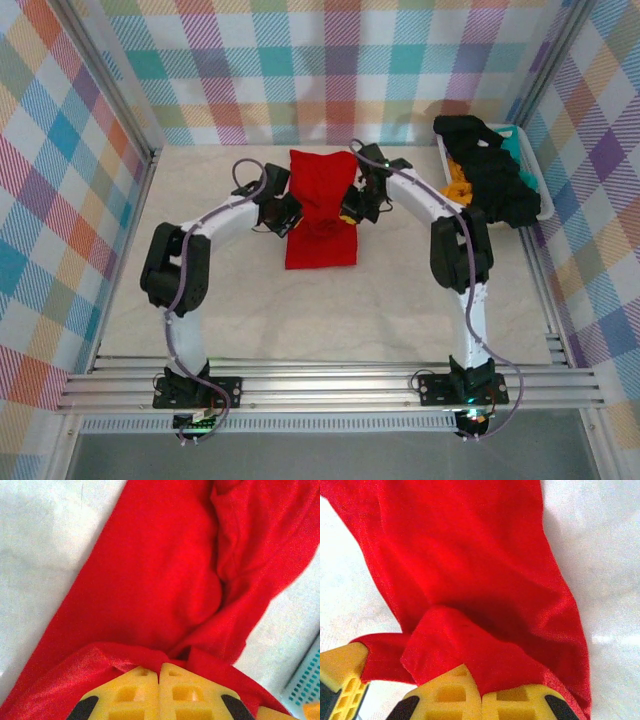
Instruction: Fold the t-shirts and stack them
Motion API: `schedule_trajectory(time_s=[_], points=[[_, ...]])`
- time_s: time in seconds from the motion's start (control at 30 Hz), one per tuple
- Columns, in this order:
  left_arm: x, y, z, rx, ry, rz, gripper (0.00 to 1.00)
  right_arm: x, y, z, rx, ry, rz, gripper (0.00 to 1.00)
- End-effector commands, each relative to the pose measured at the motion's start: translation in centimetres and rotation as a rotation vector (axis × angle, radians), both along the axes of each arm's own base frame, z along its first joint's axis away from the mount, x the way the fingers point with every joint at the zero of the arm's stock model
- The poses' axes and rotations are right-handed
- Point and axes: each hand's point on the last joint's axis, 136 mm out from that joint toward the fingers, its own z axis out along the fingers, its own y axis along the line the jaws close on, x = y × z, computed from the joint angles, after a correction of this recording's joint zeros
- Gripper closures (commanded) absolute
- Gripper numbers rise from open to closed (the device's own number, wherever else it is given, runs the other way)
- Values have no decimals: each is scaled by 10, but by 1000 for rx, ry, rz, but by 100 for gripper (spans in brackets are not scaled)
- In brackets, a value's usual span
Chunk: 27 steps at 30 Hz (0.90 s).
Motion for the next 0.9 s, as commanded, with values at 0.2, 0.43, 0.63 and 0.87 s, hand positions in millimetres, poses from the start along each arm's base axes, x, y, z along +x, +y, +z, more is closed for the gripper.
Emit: schedule_trajectory(time_s=[0.2, 0.43, 0.63, 0.87], points=[[36, 18, 4, 47, -47, 13, 71, 36, 1, -6, 27, -27, 33, 62], [-17, 41, 58, 133, -176, 11, 35, -1, -31, 36, -7, -115, 17, 34], [-103, 24, 1, 19, 1, 56, 40, -78, -37, 3, 62, -24, -26, 33], [-94, 3, -41, -102, 70, 135, 41, -90, -14, -35, 135, 81, -59, 35]])
